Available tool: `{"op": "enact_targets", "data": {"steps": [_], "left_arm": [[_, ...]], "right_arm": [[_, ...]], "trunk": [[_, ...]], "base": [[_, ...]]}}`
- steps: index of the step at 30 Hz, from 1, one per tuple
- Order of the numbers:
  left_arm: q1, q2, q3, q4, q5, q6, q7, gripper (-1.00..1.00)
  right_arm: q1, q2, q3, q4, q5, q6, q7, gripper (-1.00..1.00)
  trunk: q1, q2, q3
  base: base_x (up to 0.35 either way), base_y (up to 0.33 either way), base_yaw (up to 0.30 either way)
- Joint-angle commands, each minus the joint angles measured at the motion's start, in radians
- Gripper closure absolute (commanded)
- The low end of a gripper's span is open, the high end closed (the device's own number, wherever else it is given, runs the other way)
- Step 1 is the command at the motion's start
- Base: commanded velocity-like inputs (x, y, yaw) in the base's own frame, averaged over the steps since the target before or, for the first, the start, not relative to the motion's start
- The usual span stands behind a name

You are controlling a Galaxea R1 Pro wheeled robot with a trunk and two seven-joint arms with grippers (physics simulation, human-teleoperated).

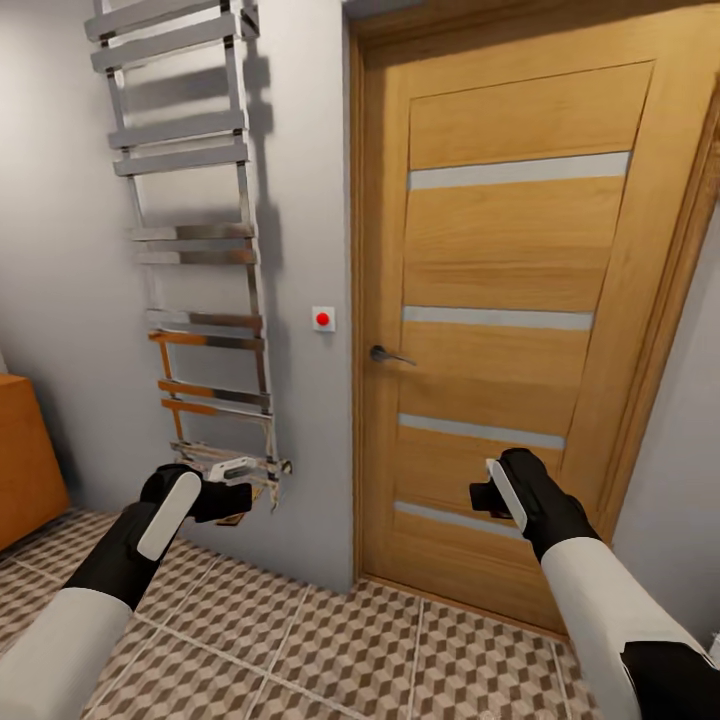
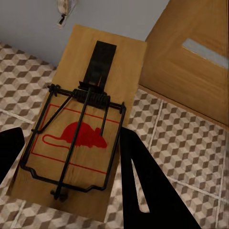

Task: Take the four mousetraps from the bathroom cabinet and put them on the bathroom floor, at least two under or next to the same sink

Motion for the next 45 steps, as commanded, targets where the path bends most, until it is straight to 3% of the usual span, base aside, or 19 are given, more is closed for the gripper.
{"op": "enact_targets", "data": {"steps": [1,45], "left_arm": [[-0.001,0.001,-0.003,-0.002,0.011,0.001,0.01,1.0],[-0.001,0.001,-0.002,-0.009,0.01,0.001,0.009,1.0]], "right_arm": [[-0.001,0.0,0.001,-0.001,-0.007,0.003,-0.008,1.0],[-0.001,-0.005,0.0,-0.001,-0.003,0.003,-0.008,1.0]], "trunk": [[0.0,-0.001,-0.001],[0.0,-0.001,0.027]], "base": [[0.0,0.0,-0.237],[0.0,0.0,-0.237]]}}
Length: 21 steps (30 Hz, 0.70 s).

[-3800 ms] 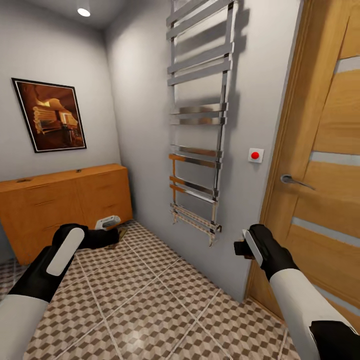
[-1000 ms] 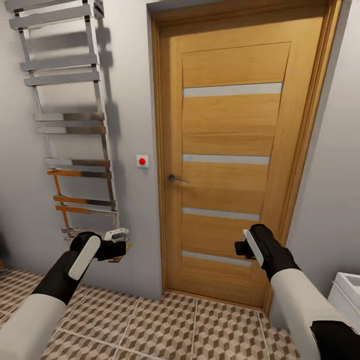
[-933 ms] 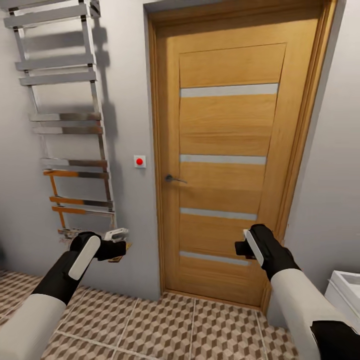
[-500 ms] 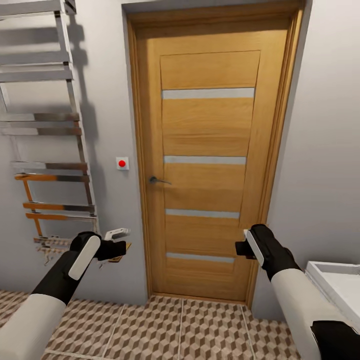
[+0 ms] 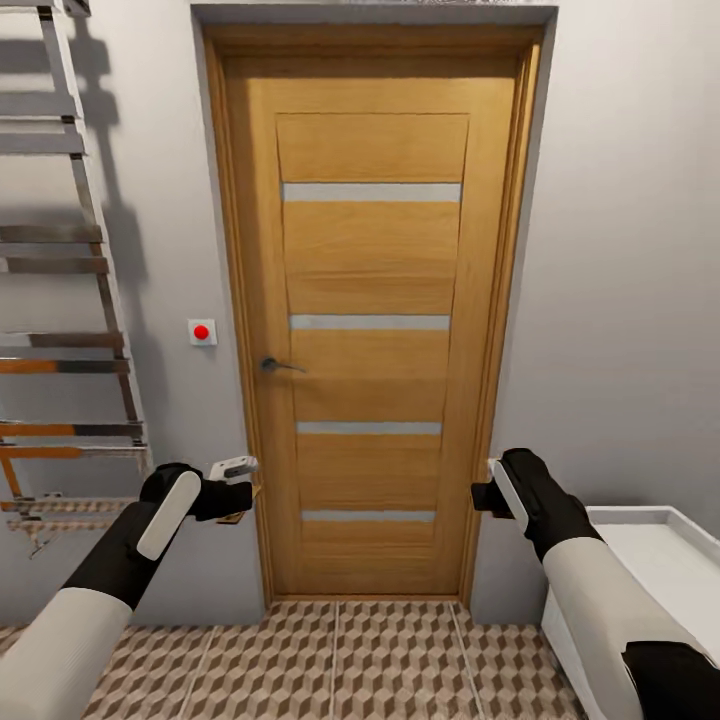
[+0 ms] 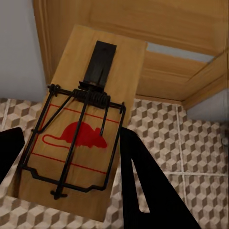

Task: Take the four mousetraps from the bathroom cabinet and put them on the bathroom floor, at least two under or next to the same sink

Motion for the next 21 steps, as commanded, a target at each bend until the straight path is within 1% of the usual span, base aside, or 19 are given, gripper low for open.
{"op": "enact_targets", "data": {"steps": [1,17,21], "left_arm": [[-0.001,0.001,-0.003,-0.001,0.011,0.001,0.01,1.0],[-0.001,0.001,-0.003,-0.001,0.011,0.001,0.01,1.0],[-0.001,-0.004,-0.003,-0.001,0.011,0.001,0.011,1.0]], "right_arm": [[-0.001,0.0,0.001,-0.001,-0.007,0.003,-0.008,1.0],[-0.001,0.0,0.001,-0.001,-0.007,0.003,-0.008,1.0],[-0.001,0.0,0.001,-0.001,-0.008,0.003,-0.008,1.0]], "trunk": [[0.0,-0.001,-0.001],[0.0,-0.001,0.009],[0.0,-0.001,0.012]], "base": [[0.0,0.0,-0.237],[0.0,0.0,-0.237],[0.0,0.0,-0.237]]}}
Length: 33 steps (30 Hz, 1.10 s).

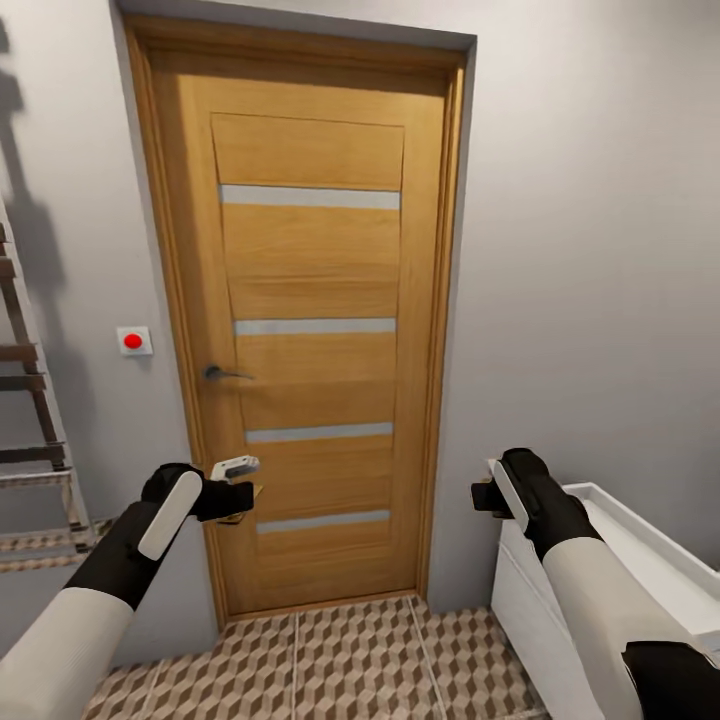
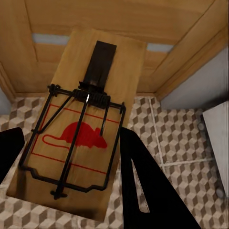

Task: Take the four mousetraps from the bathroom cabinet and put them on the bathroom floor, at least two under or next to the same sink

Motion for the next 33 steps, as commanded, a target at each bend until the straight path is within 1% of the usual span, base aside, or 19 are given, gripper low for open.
{"op": "enact_targets", "data": {"steps": [1,5,19,23,33], "left_arm": [[-0.001,0.0,-0.003,-0.001,0.01,0.002,0.01,1.0],[-0.001,-0.006,-0.003,-0.001,0.01,0.002,0.01,1.0],[-0.001,-0.01,-0.003,-0.006,0.01,0.002,0.009,1.0],[-0.001,-0.023,-0.003,-0.025,0.01,0.002,0.01,1.0],[-0.001,-0.026,-0.003,-0.027,0.01,0.003,0.01,1.0]], "right_arm": [[-0.001,0.0,0.001,-0.001,-0.007,0.003,-0.008,1.0],[-0.001,0.0,0.001,-0.001,-0.007,0.003,-0.008,1.0],[-0.001,0.0,0.0,-0.001,-0.007,0.003,-0.009,1.0],[-0.001,0.0,-0.001,0.001,-0.008,0.003,-0.009,1.0],[-0.001,0.0,0.0,0.002,-0.008,0.003,-0.01,1.0]], "trunk": [[0.0,-0.001,-0.001],[0.0,-0.001,0.002],[0.0,-0.001,0.01],[0.0,-0.001,0.013],[0.0,-0.001,0.019]], "base": [[0.0,0.0,-0.237],[0.0,0.0,-0.237],[0.0,0.0,-0.237],[0.0,0.0,-0.237],[0.0,0.0,-0.237]]}}
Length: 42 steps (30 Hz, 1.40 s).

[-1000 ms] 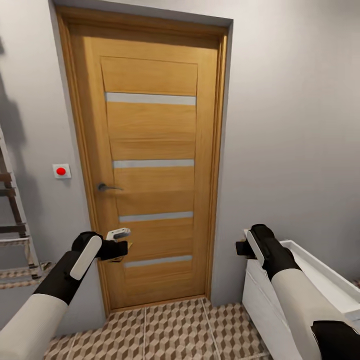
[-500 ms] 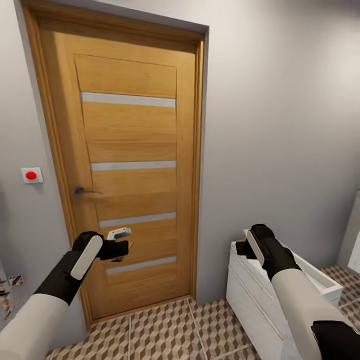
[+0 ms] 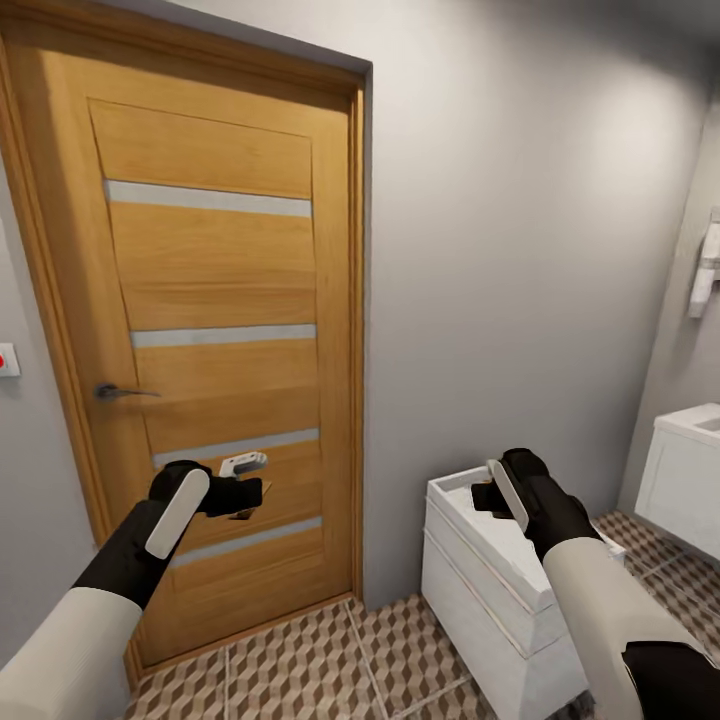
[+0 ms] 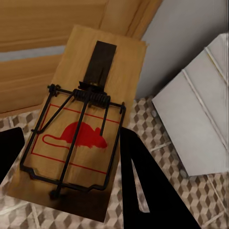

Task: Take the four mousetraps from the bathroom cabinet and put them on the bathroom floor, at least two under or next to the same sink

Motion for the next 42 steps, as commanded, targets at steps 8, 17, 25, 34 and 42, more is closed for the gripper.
{"op": "enact_targets", "data": {"steps": [8,17,25,34,42], "left_arm": [[-0.001,-0.001,-0.002,-0.001,0.01,0.002,0.01,1.0],[-0.001,-0.002,-0.002,-0.002,0.01,0.002,0.009,1.0],[-0.001,-0.002,-0.002,-0.003,0.01,0.002,0.009,1.0],[-0.001,-0.003,-0.002,-0.004,0.01,0.002,0.009,1.0],[-0.001,-0.011,-0.004,-0.004,0.01,0.002,0.009,1.0]], "right_arm": [[-0.001,0.0,0.0,-0.001,-0.006,0.003,-0.007,1.0],[-0.001,0.0,0.0,-0.001,-0.008,0.003,-0.006,1.0],[-0.001,0.0,0.0,-0.001,-0.008,0.003,-0.006,1.0],[-0.001,0.0,0.001,-0.001,-0.009,0.003,-0.006,1.0],[-0.001,-0.001,0.0,-0.001,-0.009,0.003,-0.006,1.0]], "trunk": [[0.0,-0.001,0.004],[0.0,-0.001,0.008],[0.0,-0.001,0.009],[0.0,-0.001,0.009],[0.0,-0.001,0.009]], "base": [[0.0,0.0,-0.237],[0.0,0.0,-0.242],[0.0,0.0,-0.28],[0.0,0.0,-0.295],[0.0,0.0,-0.297]]}}
